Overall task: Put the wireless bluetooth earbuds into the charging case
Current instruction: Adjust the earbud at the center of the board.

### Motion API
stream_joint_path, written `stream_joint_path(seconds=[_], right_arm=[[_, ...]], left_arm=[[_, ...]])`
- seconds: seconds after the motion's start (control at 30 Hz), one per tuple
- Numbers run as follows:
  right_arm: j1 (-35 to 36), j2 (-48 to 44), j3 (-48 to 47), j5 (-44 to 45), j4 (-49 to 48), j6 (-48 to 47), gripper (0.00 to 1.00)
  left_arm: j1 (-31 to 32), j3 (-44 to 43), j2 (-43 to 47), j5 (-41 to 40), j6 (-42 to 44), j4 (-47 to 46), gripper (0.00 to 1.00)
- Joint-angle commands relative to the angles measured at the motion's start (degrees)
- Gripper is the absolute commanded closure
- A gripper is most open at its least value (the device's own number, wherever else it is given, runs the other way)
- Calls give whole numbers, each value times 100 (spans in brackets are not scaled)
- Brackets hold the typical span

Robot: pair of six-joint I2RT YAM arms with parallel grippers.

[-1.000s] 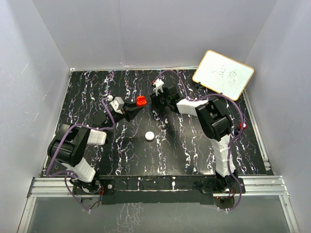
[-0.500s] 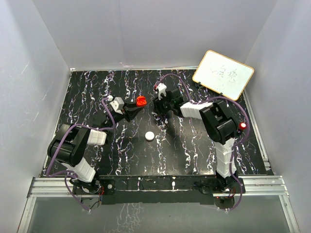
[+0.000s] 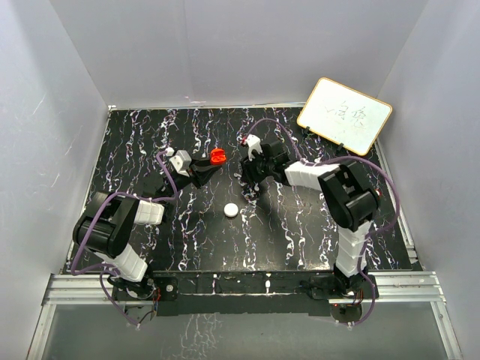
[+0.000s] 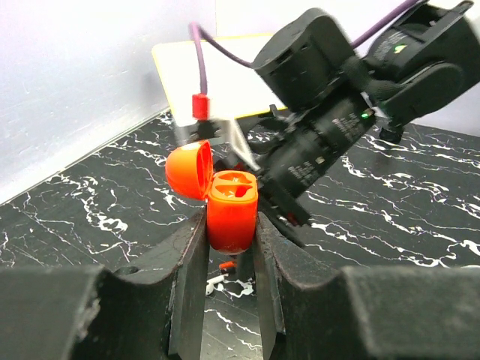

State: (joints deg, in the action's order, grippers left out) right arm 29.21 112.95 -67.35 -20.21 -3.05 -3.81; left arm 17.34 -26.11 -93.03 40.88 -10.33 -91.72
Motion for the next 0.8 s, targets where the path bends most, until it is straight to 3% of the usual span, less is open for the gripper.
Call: stream_joint_path(seconds=[0.0, 0.37, 0.77], right_arm=[[7, -1116, 643, 176, -842, 176, 60], [-3, -899, -46, 875, -341, 604, 55], [-3, -951, 196, 1476, -46, 1074, 55]], left_arm=[[-29, 83, 394, 23, 48, -1076, 100], [-29, 109, 459, 28, 21, -1078, 100], [-28, 114, 422, 27, 28, -1076, 100]])
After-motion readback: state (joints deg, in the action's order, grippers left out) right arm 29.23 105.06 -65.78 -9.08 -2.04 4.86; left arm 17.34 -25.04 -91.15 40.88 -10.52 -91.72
